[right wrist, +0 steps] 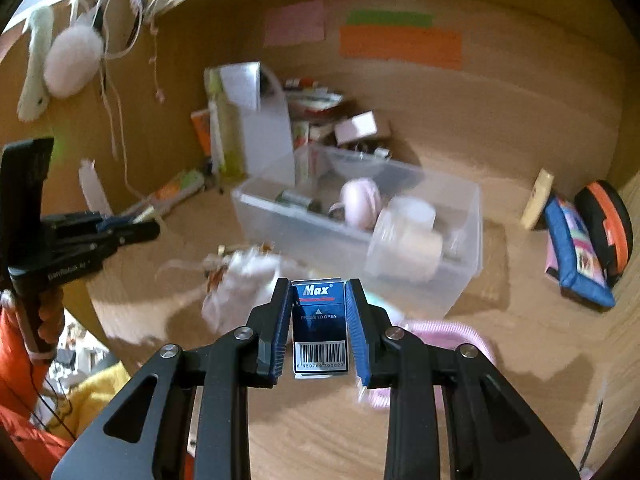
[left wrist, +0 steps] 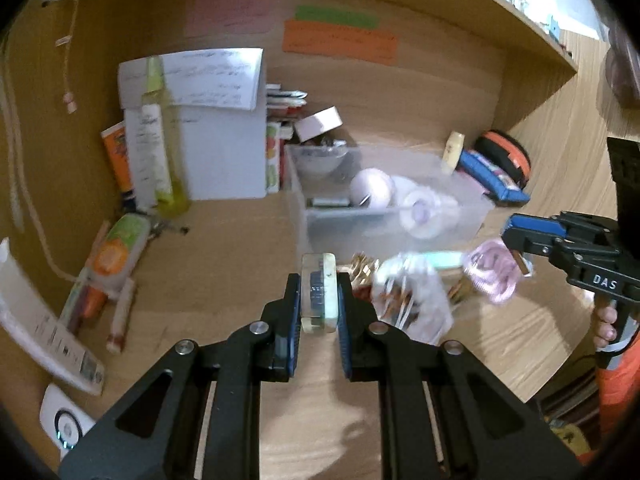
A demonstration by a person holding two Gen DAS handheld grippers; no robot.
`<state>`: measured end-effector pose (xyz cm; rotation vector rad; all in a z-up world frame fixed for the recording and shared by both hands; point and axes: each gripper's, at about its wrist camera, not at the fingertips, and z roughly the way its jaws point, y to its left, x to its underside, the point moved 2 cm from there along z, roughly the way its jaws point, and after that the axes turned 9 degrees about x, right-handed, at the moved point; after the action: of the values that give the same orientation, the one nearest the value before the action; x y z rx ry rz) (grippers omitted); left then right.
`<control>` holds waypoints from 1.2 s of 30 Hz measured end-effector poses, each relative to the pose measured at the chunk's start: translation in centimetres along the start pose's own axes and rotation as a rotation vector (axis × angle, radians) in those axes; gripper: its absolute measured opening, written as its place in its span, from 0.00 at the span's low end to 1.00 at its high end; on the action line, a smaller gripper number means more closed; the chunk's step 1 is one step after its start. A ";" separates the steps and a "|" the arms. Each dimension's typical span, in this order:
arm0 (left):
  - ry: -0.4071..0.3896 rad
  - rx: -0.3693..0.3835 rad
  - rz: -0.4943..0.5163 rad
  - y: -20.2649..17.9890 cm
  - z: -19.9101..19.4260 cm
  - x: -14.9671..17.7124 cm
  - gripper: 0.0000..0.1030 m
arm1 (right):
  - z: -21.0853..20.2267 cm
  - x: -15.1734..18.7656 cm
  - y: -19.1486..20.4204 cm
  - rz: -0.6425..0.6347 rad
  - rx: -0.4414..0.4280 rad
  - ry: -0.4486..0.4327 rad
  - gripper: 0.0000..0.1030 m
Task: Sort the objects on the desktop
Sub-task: 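Carry the blue Max box with the right gripper over the bin while left carries its item, then open the right gripper to drop the Max box into the bin while left releases its item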
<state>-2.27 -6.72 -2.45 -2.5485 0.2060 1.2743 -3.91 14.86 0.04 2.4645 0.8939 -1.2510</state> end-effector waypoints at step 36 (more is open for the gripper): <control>0.051 0.087 -0.027 2.2 12.1 -6.8 0.15 | 12.4 -5.1 -1.3 0.060 0.023 0.082 0.24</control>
<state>-16.03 -5.01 -4.32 -2.5037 0.2320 1.1654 -14.96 8.07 -3.37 2.5572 0.8236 -1.1545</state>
